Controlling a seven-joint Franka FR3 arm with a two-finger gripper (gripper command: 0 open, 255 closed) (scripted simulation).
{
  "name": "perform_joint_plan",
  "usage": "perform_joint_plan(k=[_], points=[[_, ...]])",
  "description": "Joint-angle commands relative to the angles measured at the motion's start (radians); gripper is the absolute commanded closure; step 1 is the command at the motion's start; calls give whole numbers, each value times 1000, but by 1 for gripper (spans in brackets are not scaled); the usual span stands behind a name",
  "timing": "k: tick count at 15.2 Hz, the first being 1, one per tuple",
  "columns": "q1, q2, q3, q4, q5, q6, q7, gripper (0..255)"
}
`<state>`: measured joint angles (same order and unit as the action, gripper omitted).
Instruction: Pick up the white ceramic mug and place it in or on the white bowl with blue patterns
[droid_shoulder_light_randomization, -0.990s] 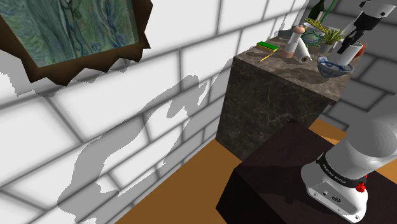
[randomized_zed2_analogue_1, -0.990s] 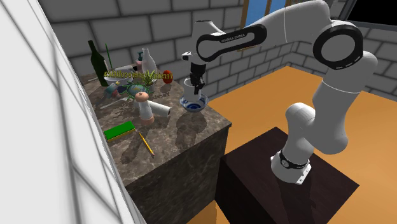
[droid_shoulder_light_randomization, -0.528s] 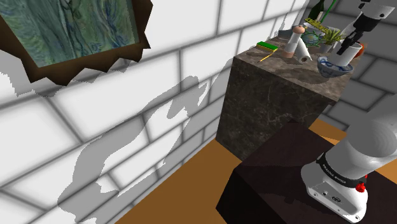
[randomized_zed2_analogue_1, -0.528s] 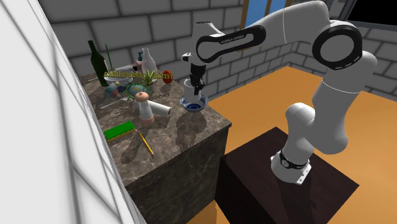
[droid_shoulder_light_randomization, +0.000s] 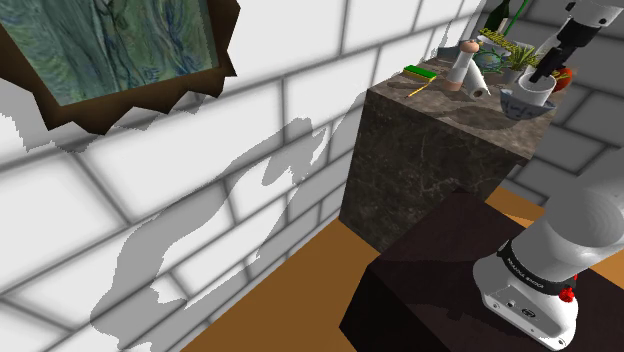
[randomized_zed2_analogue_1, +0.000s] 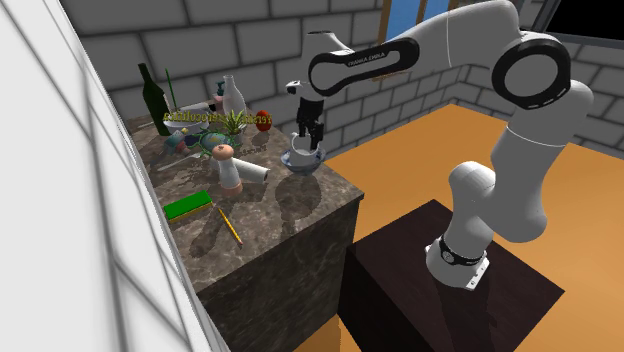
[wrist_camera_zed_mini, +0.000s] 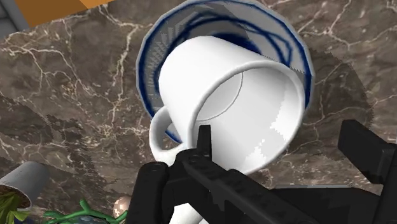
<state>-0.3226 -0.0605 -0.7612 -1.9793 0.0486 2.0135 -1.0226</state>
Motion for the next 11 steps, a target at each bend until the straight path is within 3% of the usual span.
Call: perform_joint_plan(k=[1,3,11], points=[[0,-17,2,35,-14,-48,9,0],[0,-33,5,82,-26,-106,18,0],[-1,-33,5,82,-26,-105,18,0]])
